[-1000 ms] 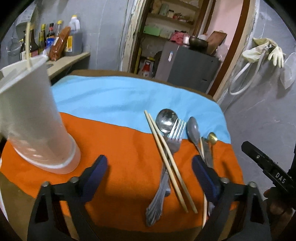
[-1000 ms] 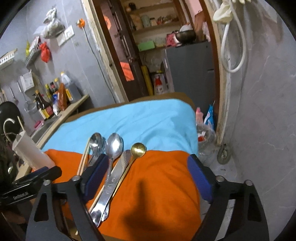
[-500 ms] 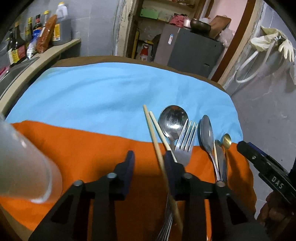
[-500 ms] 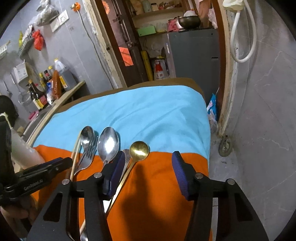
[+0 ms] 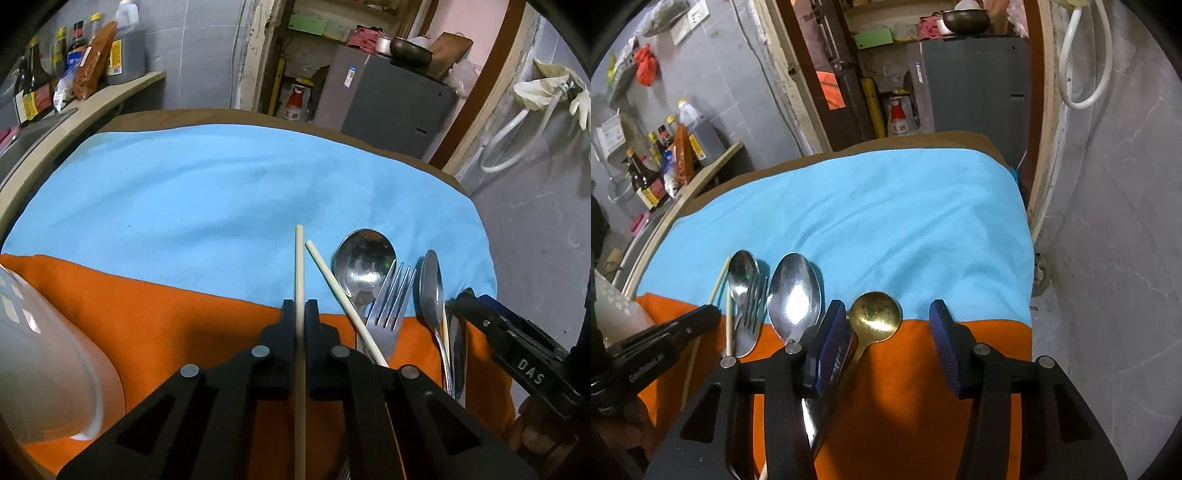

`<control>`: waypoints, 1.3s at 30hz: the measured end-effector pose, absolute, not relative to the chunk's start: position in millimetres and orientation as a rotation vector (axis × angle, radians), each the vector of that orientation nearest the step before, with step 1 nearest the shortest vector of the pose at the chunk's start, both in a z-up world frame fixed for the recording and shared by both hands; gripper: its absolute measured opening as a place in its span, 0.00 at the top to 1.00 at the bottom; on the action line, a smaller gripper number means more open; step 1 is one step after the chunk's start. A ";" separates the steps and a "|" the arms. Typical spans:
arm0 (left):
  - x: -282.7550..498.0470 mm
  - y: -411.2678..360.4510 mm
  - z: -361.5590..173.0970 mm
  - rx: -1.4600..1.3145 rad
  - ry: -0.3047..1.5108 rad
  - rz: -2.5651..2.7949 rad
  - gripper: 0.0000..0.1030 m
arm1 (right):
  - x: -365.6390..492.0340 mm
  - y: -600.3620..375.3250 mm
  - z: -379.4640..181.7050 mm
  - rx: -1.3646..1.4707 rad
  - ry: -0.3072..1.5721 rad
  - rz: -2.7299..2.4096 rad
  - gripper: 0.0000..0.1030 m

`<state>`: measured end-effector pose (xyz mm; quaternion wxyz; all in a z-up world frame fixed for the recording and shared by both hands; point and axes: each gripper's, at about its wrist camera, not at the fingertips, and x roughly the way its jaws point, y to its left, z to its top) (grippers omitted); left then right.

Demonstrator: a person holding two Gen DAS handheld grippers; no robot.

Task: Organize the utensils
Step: 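Grasp a wooden chopstick with the left tool while the right tool grasps the gold spoon, then lift the chopstick and gold spoon and carry both to the white basket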

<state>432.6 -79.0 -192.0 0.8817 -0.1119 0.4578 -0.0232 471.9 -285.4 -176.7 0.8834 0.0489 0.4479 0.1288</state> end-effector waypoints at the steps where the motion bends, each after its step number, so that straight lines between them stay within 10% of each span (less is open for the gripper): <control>1: 432.6 -79.2 -191.8 -0.231 0.953 -0.047 0.97 | 471.8 -282.1 -176.8 0.079 0.935 0.253 0.56; 12: 438.2 -81.5 -188.7 -0.221 0.979 -0.061 0.97 | 469.8 -278.5 -176.5 0.057 0.950 0.187 0.74; 39: 349.1 -70.1 -103.8 -0.356 0.540 -0.242 0.97 | 381.7 -301.0 -95.3 0.190 0.452 0.381 0.76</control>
